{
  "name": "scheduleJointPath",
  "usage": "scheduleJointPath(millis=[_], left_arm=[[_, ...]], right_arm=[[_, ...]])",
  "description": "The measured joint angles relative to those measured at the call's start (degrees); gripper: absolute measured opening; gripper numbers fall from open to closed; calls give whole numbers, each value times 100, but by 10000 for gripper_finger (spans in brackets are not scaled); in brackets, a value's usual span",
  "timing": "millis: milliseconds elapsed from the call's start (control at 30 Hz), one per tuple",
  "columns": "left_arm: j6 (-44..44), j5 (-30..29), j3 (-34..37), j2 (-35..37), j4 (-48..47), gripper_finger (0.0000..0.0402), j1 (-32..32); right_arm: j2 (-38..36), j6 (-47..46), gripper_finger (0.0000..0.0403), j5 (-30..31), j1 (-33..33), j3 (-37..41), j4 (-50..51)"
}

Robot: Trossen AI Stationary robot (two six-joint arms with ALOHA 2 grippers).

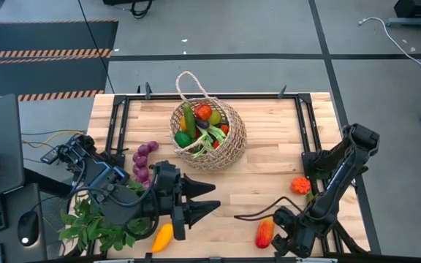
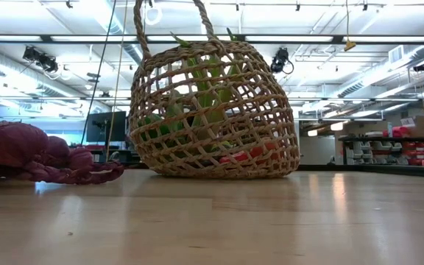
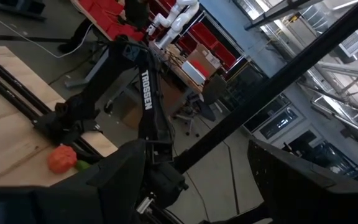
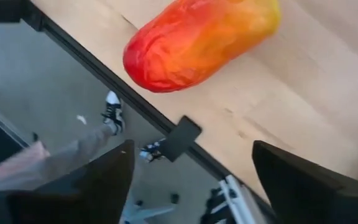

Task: Build produce basket
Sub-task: Put the orange mango into the brown basket

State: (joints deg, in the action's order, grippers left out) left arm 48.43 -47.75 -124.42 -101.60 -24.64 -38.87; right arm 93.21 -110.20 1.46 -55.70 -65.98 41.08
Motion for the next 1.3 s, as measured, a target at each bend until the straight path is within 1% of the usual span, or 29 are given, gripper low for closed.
scheduleJointPath(millis=[167, 233, 400, 467, 567, 667, 833, 1000, 1167, 1300], left_arm=[[-5, 139, 0, 0, -14, 288, 0], [-6, 149, 0, 0, -58, 288, -16], [-20, 149, 0, 0, -221, 288, -110], [-18, 151, 0, 0, -307, 288, -157], [-19, 151, 0, 0, -380, 288, -234], [-18, 151, 0, 0, -380, 288, -300], [42, 152, 0, 0, -359, 288, -364], [205, 151, 0, 0, -326, 288, -443], [201, 151, 0, 0, -348, 288, -514], [198, 151, 0, 0, -348, 288, -475]], right_arm=[[24, -713, 384, 63, 0, 0, -82], [31, -1010, 396, 69, 0, 0, -79], [52, -1227, 393, 59, 116, 2, -94], [52, -1310, 397, 97, 232, 4, -93], [85, -1451, 398, 315, 440, 7, -97], [232, -1472, 397, 320, 655, 11, -218], [682, -1525, 397, -56, 829, 11, -662], [995, -1525, 397, -633, 837, 14, -650], [1215, -1527, 394, -731, 824, 13, -651], [1380, -1513, 383, -747, 815, 13, -842]])
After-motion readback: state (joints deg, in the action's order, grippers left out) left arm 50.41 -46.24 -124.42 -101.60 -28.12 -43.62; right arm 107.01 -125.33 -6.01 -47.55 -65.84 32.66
